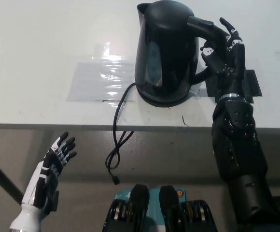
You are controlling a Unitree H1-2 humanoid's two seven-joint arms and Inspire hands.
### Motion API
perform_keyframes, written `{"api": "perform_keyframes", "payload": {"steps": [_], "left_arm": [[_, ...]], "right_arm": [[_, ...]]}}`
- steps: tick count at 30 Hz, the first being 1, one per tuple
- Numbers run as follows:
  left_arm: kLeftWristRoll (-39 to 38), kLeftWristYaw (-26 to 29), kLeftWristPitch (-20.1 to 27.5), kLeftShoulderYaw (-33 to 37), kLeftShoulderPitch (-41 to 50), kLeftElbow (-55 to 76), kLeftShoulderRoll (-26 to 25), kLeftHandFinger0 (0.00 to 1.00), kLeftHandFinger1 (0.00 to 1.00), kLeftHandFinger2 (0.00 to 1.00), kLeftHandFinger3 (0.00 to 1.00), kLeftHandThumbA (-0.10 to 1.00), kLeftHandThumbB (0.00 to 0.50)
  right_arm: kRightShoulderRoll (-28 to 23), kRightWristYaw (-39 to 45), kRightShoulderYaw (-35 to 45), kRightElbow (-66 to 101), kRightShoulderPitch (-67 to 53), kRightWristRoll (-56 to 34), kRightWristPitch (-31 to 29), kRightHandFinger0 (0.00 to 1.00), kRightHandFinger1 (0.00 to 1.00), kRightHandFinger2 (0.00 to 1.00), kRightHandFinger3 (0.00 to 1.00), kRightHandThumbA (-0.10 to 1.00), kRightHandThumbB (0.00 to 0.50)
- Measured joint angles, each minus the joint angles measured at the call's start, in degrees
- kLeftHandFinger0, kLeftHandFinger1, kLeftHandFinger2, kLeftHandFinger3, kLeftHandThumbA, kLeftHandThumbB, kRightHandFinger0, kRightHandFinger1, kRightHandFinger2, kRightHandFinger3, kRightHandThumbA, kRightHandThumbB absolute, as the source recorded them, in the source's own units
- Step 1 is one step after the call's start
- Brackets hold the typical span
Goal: A kettle and its base are kept separately on the desk infront of the robot and the robot uses its right hand to lift the kettle by its handle and places it on its base to align it correctly.
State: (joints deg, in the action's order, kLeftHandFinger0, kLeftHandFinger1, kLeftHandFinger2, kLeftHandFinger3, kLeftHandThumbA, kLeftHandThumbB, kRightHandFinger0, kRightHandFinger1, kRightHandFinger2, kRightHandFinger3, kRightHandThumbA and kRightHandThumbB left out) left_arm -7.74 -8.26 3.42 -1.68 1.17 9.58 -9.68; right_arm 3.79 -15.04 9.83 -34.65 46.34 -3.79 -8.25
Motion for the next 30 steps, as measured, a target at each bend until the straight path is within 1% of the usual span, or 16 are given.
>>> {"api": "perform_keyframes", "payload": {"steps": [3, 5, 9, 11, 13, 17, 21, 22, 23, 24, 25, 26, 27, 28, 29, 30], "left_arm": [[0.0, 0.0, 0.0, 0.0, 0.0, 0.0, 0.0, 1.0, 1.0, 1.0, 1.0, 1.0, 0.115], [0.0, 0.0, 0.0, 0.0, -0.1, 0.0, 0.0, 1.0, 1.0, 1.0, 1.0, 1.0, 0.109], [0.0, 0.0, 0.0, -0.2, -0.3, 0.0, 0.0, 1.0, 1.0, 1.0, 1.0, 1.0, 0.109], [0.0, 0.0, 0.0, -0.3, -0.5, 0.0, 0.0, 1.0, 1.0, 1.0, 1.0, 1.0, 0.13], [-0.1, 0.0, 0.0, -0.4, -0.7, 0.0, 0.0, 1.0, 1.0, 1.0, 1.0, 1.0, 0.127], [-0.1, 0.0, -0.1, -0.5, -0.7, 0.0, 0.0, 1.0, 1.0, 1.0, 1.0, 1.0, 0.123], [-0.1, 0.0, -0.1, -0.5, -0.8, 0.0, 0.0, 1.0, 1.0, 1.0, 1.0, 1.0, 0.123], [-0.1, 0.0, -0.1, -0.5, -0.8, 0.0, 0.0, 1.0, 1.0, 1.0, 1.0, 1.0, 0.121], [-0.1, 0.0, -0.1, -0.5, -0.8, 0.0, 0.0, 1.0, 1.0, 1.0, 1.0, 1.0, 0.12], [-0.1, 0.0, -0.1, -0.5, -0.9, 0.0, 0.0, 1.0, 1.0, 1.0, 1.0, 1.0, 0.119], [-0.1, 0.0, -0.1, -0.5, -0.9, 0.0, 0.0, 1.0, 1.0, 1.0, 1.0, 1.0, 0.125], [-0.1, 0.0, -0.1, -0.6, -0.9, 0.0, 0.0, 1.0, 1.0, 1.0, 1.0, 1.0, 0.126], [-0.1, 0.0, -0.1, -0.6, -0.9, 0.0, 0.0, 1.0, 1.0, 1.0, 1.0, 1.0, 0.119], [-0.1, 0.0, -0.1, -0.6, -1.0, 0.0, 0.0, 1.0, 1.0, 1.0, 1.0, 1.0, 0.119], [-0.1, 0.0, -0.1, -0.6, -1.0, 0.0, 0.0, 1.0, 1.0, 1.0, 1.0, 1.0, 0.119], [-0.1, 0.0, -0.1, -0.6, -1.0, 0.0, 0.0, 1.0, 1.0, 1.0, 1.0, 1.0, 0.116]], "right_arm": [[0.1, -0.4, -0.3, -0.2, 0.0, 0.5, -0.2, 0.0, 0.3, 0.72, 0.81, -0.1, 0.075], [0.1, -1.0, -0.7, -0.6, 0.0, 1.1, -0.8, 0.0, 0.27, 0.67, 0.79, -0.1, 0.057], [0.1, -1.1, -0.8, -1.3, 0.0, 1.2, -1.9, 0.0, 0.27, 0.69, 0.8, -0.1, 0.05], [0.1, -1.1, -0.8, -1.3, 0.0, 1.2, -2.1, 0.0, 0.27, 0.7, 0.79, -0.1, 0.047], [0.1, -1.1, -1.0, -1.3, -0.3, 1.2, -2.6, 0.0, 0.27, 0.7, 0.78, -0.1, 0.048], [0.0, -1.1, -1.7, -1.3, -0.8, 1.4, -3.6, 0.0, 0.28, 0.71, 0.76, -0.1, 0.064], [-0.1, -1.1, -2.1, -0.8, -1.6, 1.5, -4.4, 0.0, 0.29, 0.75, 0.82, -0.1, 0.101], [-0.1, -1.1, -2.4, -0.5, -2.1, 1.7, -4.6, 0.06, 0.38, 0.86, 0.97, -0.1, 0.12], [-0.2, -1.1, -2.5, -0.4, -2.3, 1.9, -4.6, 0.07, 0.39, 0.84, 0.95, -0.1, 0.126], [-0.2, -1.1, -2.9, 0.0, -2.8, 2.4, -4.7, 0.22, 0.49, 0.9, 0.98, 0.0, 0.143], [-0.3, -1.1, -3.1, 0.3, -3.0, 2.5, -4.7, 0.52, 0.82, 1.0, 1.0, 0.18, 0.272], [-0.3, -1.1, -3.5, 0.6, -3.3, 2.8, -4.7, 0.62, 0.87, 1.0, 1.0, 0.25, 0.265], [-0.5, -1.0, -3.9, 1.0, -3.6, 3.2, -4.7, 1.0, 1.0, 1.0, 1.0, 0.51, 0.418], [-1.0, -0.4, -4.8, 1.5, -4.2, 3.3, -4.5, 1.0, 1.0, 1.0, 1.0, 0.57, 0.466], [-1.4, 0.3, -5.4, 1.8, -4.6, 3.3, -4.4, 1.0, 1.0, 1.0, 1.0, 0.59, 0.479], [-2.2, 1.6, -6.2, 1.9, -5.3, 3.2, -4.2, 1.0, 1.0, 1.0, 1.0, 0.72, 0.499]]}}
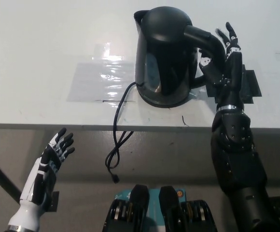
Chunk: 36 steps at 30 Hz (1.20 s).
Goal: A kettle and its base are kept separately on the desk infront of the robot and the robot uses its right hand to lift the kettle by its handle and places it on its base to align it correctly.
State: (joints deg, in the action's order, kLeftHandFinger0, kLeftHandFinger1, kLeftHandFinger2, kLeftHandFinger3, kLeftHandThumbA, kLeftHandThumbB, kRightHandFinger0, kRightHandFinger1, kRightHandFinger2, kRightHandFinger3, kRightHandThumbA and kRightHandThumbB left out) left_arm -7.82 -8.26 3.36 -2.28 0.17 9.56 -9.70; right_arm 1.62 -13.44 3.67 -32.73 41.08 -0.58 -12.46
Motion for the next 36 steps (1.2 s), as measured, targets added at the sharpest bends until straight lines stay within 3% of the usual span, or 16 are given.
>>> {"api": "perform_keyframes", "payload": {"steps": [1, 9, 36], "left_arm": [[0.0, 0.0, 0.0, 0.0, 0.0, 0.0, 0.0, 1.0, 1.0, 1.0, 1.0, 1.0, 0.115], [-0.1, 0.0, 0.0, -0.1, -0.2, -0.1, 0.0, 1.0, 1.0, 1.0, 1.0, 1.0, 0.112], [-0.7, 0.0, 0.0, -0.2, -0.5, -0.1, 0.0, 1.0, 1.0, 1.0, 1.0, 1.0, 0.105]], "right_arm": [[-0.2, 0.3, -0.3, 0.0, -0.1, 0.0, 0.0, 1.0, 1.0, 1.0, 1.0, 0.77, 0.5], [-5.7, 7.8, -5.4, 0.5, -1.6, 0.1, 0.5, 1.0, 1.0, 1.0, 1.0, 0.81, 0.5], [-7.1, 10.5, -3.2, 1.8, -1.5, 0.7, -0.1, 1.0, 1.0, 1.0, 1.0, 0.83, 0.5]]}}
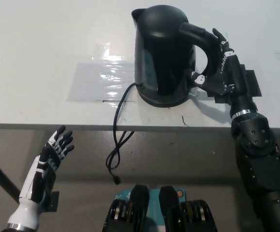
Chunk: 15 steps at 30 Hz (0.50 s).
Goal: A kettle and its base are kept separately on the desk infront of the robot and the robot uses its right hand to lift the kettle by its handle and places it on its base to align it correctly.
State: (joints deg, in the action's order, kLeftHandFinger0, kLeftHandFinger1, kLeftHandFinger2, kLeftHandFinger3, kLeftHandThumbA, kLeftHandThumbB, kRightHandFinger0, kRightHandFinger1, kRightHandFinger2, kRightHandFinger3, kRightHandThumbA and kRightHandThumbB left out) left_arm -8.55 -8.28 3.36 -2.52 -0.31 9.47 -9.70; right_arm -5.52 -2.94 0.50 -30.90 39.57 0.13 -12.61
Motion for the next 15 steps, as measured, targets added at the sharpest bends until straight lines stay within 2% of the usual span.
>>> {"api": "perform_keyframes", "payload": {"steps": [2, 4, 6, 8, 15], "left_arm": [[-0.1, 0.0, 0.0, -0.1, 0.0, 0.0, 0.0, 1.0, 1.0, 1.0, 1.0, 1.0, 0.114], [-0.1, 0.0, 0.0, -0.1, 0.0, 0.0, 0.0, 1.0, 1.0, 1.0, 1.0, 1.0, 0.093], [-0.1, 0.0, 0.0, -0.2, 0.0, 0.0, 0.0, 1.0, 1.0, 1.0, 1.0, 1.0, 0.093], [-0.1, 0.0, 0.0, -0.2, 0.0, 0.0, 0.0, 1.0, 1.0, 1.0, 1.0, 1.0, 0.095], [-0.2, 0.0, 0.0, -0.3, 0.0, 0.0, 0.0, 1.0, 1.0, 1.0, 1.0, 1.0, 0.1]], "right_arm": [[-0.6, -0.6, 0.6, 0.0, 0.0, 0.6, -0.2, 1.0, 1.0, 1.0, 1.0, 0.83, 0.5], [-0.9, -1.1, 1.1, 0.4, 0.0, 0.8, -0.2, 1.0, 1.0, 1.0, 1.0, 0.83, 0.5], [-1.2, -2.0, 1.9, 1.7, -0.1, 1.3, -0.2, 1.0, 1.0, 1.0, 1.0, 0.84, 0.5], [-1.2, -3.1, 2.8, 3.9, -0.3, 1.9, -0.4, 1.0, 1.0, 1.0, 1.0, 0.8, 0.5], [-1.7, -4.7, 6.2, 12.6, -1.7, 2.4, -0.5, 1.0, 1.0, 1.0, 1.0, 0.88, 0.5]]}}
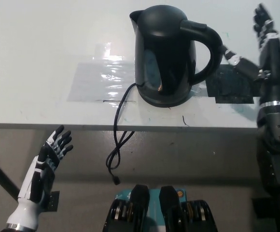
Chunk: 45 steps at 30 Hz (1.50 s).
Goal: A kettle and its base are kept separately on the desk infront of the robot and the robot uses its right hand to lift the kettle by its handle and places it on its base to align it correctly.
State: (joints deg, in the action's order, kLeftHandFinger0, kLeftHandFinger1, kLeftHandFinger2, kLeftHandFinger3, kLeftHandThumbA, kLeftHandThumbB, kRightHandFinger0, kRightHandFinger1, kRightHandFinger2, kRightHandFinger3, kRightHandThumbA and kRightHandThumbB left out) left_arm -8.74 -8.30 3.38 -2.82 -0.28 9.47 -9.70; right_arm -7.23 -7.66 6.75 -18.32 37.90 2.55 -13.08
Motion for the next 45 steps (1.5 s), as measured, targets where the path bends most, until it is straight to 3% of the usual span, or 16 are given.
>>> {"api": "perform_keyframes", "payload": {"steps": [5, 11, 15, 24, 29, 31, 38, 39, 41, 44, 45], "left_arm": [[-0.1, 0.0, 0.0, -0.2, 0.0, 0.0, 0.0, 1.0, 1.0, 1.0, 1.0, 1.0, 0.111], [-0.1, 0.0, 0.0, -0.3, 0.0, -0.1, 0.0, 1.0, 1.0, 1.0, 1.0, 1.0, 0.101], [-0.1, -0.1, 0.0, -0.3, 0.0, -0.4, 0.0, 1.0, 1.0, 1.0, 1.0, 1.0, 0.104], [-0.1, -0.2, 0.2, -0.5, -0.2, -1.3, -0.2, 1.0, 1.0, 1.0, 1.0, 1.0, 0.121], [0.0, -0.3, 0.4, -0.5, -0.2, -1.4, -0.3, 1.0, 1.0, 1.0, 1.0, 1.0, 0.113], [0.0, -0.3, 0.4, -0.4, -0.2, -1.4, -0.3, 1.0, 1.0, 1.0, 1.0, 1.0, 0.118], [0.3, -0.3, 0.5, -0.4, -0.2, -1.4, -0.3, 1.0, 1.0, 1.0, 1.0, 1.0, 0.14], [0.3, -0.3, 0.5, -0.4, -0.2, -1.4, -0.3, 1.0, 1.0, 1.0, 1.0, 1.0, 0.142], [0.3, -0.3, 0.5, -0.5, -0.2, -1.4, -0.3, 1.0, 1.0, 1.0, 1.0, 1.0, 0.133], [0.4, -0.3, 0.7, -0.5, -0.2, -1.4, -0.3, 1.0, 1.0, 1.0, 1.0, 1.0, 0.148], [0.4, -0.3, 0.7, -0.5, -0.2, -1.4, -0.3, 1.0, 1.0, 1.0, 1.0, 1.0, 0.141]], "right_arm": [[-0.9, 0.4, 1.4, 7.3, -2.1, -1.1, 0.3, 1.0, 1.0, 1.0, 1.0, 0.79, 0.5], [-2.2, 2.9, 1.8, 18.6, -7.3, -6.3, 1.4, 1.0, 1.0, 1.0, 1.0, 0.8, 0.5], [-4.3, 4.9, 3.0, 24.7, -11.7, -10.9, 3.4, 1.0, 1.0, 1.0, 1.0, 1.0, 0.5], [-6.5, 6.3, 3.7, 42.6, -27.7, -12.8, 4.8, 1.0, 1.0, 1.0, 1.0, 1.0, 0.495], [-5.4, 7.2, 1.9, 42.1, -36.2, -11.6, 2.8, 1.0, 1.0, 1.0, 1.0, 1.0, 0.5], [-5.0, 7.7, 1.0, 40.1, -38.0, -11.3, 1.9, 1.0, 1.0, 1.0, 1.0, 1.0, 0.457], [-4.9, 9.8, -1.7, 31.1, -39.1, -10.5, -2.3, 1.0, 1.0, 1.0, 1.0, 1.0, 0.422], [-4.8, 10.1, -2.2, 29.8, -39.1, -10.2, -2.7, 1.0, 1.0, 1.0, 1.0, 1.0, 0.387], [-4.7, 10.6, -3.2, 27.1, -39.1, -9.8, -3.5, 1.0, 1.0, 1.0, 1.0, 1.0, 0.371], [-4.4, 11.3, -4.8, 22.4, -39.1, -9.0, -5.2, 1.0, 1.0, 1.0, 1.0, 1.0, 0.413], [-4.4, 11.4, -5.0, 21.6, -39.0, -8.9, -5.4, 1.0, 1.0, 1.0, 1.0, 1.0, 0.405]]}}
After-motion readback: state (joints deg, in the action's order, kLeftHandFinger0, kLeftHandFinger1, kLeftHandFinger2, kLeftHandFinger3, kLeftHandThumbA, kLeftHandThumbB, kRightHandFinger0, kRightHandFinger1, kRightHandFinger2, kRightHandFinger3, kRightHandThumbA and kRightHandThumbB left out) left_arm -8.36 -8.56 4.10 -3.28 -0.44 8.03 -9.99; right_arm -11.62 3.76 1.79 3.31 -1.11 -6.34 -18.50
